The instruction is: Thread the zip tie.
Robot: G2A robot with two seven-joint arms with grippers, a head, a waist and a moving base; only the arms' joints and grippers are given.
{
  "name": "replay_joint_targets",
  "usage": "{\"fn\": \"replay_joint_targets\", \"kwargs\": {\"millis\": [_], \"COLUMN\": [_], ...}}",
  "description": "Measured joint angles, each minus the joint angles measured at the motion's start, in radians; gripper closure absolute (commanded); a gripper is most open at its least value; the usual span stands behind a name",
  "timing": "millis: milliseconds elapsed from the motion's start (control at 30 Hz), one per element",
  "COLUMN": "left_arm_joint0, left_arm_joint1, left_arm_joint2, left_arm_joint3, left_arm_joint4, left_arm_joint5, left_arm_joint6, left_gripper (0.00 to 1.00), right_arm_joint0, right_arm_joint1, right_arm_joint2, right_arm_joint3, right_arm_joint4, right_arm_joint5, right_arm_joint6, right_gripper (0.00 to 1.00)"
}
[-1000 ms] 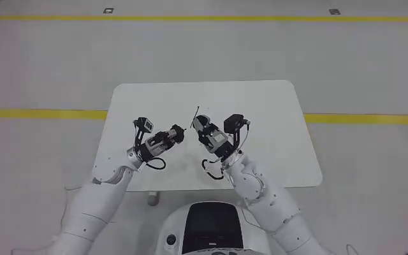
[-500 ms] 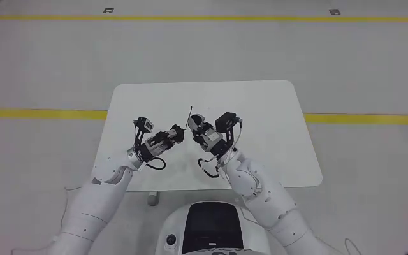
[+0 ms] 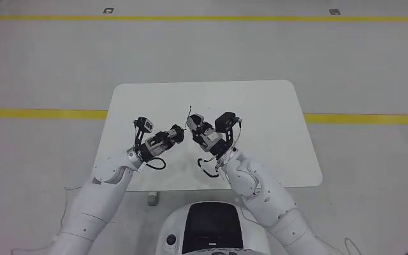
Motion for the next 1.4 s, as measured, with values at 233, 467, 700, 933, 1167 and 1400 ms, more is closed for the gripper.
{"fn": "replay_joint_targets", "kwargs": {"millis": [233,467,700,933,1167,1400], "left_arm_joint0": [0.0,0.0,0.0,0.0,0.0,0.0], "left_arm_joint1": [0.0,0.0,0.0,0.0,0.0,0.0], "left_arm_joint2": [0.0,0.0,0.0,0.0,0.0,0.0], "left_arm_joint3": [0.0,0.0,0.0,0.0,0.0,0.0], "left_arm_joint4": [0.0,0.0,0.0,0.0,0.0,0.0], "left_arm_joint5": [0.0,0.0,0.0,0.0,0.0,0.0], "left_arm_joint6": [0.0,0.0,0.0,0.0,0.0,0.0], "left_gripper": [1.0,1.0,1.0,1.0,1.0,1.0], "right_arm_joint0": [-0.008,-0.01,-0.009,-0.012,-0.015,-0.017], "right_arm_joint1": [0.002,0.003,0.004,0.004,0.006,0.007], "right_arm_joint2": [0.004,0.002,0.001,0.001,0.001,0.002], "right_arm_joint3": [-0.013,-0.01,-0.007,-0.007,-0.008,-0.007], "right_arm_joint4": [0.003,-0.003,-0.004,-0.008,-0.012,-0.011], "right_arm_joint5": [-0.001,0.005,0.008,0.011,0.013,0.011], "right_arm_joint6": [0.005,0.006,0.008,0.005,0.006,0.008], "right_gripper": [1.0,1.0,1.0,1.0,1.0,1.0]}}
